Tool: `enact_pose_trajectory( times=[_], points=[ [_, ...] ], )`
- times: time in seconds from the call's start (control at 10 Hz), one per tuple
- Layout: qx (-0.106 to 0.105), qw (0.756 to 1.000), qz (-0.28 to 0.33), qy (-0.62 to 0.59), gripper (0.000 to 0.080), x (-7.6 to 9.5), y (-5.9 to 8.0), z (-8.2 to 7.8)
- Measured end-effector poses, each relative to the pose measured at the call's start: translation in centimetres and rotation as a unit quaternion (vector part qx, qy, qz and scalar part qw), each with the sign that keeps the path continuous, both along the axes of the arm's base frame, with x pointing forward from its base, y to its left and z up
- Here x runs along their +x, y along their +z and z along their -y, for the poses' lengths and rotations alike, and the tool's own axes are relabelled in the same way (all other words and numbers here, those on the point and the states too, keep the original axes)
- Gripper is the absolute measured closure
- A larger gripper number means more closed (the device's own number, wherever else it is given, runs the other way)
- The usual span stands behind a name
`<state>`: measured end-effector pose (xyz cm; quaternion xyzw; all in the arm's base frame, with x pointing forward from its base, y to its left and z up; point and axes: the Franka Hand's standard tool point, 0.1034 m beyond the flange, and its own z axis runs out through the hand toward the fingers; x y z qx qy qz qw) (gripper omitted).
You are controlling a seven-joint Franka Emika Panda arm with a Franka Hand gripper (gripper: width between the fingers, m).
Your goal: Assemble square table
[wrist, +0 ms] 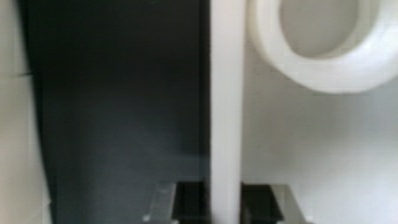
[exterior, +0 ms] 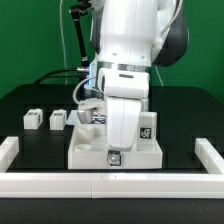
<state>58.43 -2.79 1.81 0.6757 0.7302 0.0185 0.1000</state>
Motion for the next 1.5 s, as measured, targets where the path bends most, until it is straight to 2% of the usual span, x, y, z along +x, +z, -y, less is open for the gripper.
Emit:
enact_pose_trajectory(
  times=[0.2, 0.3, 0.5, 0.6, 0.8, 0.9, 1.1, 1.2, 1.4, 1.5],
  points=[
    [-0.019, 0.998, -0.009, 0.059, 0.0729, -0.1, 0.0, 0.4],
    [-0.026, 0.996, -0.010, 0.086, 0.0729, -0.1, -0.1, -0.1],
    [-0.025, 0.986, -0.011, 0.165, 0.0729, 0.1, -0.1, -4.8],
    [-0.027, 0.983, -0.027, 0.179, 0.0729, 0.2, 0.0, -5.5],
    [-0.041, 0.972, -0.032, 0.228, 0.0730, 0.0, -0.2, -4.5],
    [-0.054, 0.959, -0.036, 0.277, 0.0730, -0.1, -0.3, -4.6],
    [-0.064, 0.918, -0.027, 0.390, 0.0730, -0.6, -0.5, -8.0],
    [-0.069, 0.884, -0.028, 0.462, 0.0731, -0.4, -0.5, -9.1],
    [-0.077, 0.871, -0.030, 0.485, 0.0733, -0.3, -0.6, -8.3],
    [-0.088, 0.848, -0.034, 0.521, 0.0733, -0.4, -0.6, -8.2]
  ],
)
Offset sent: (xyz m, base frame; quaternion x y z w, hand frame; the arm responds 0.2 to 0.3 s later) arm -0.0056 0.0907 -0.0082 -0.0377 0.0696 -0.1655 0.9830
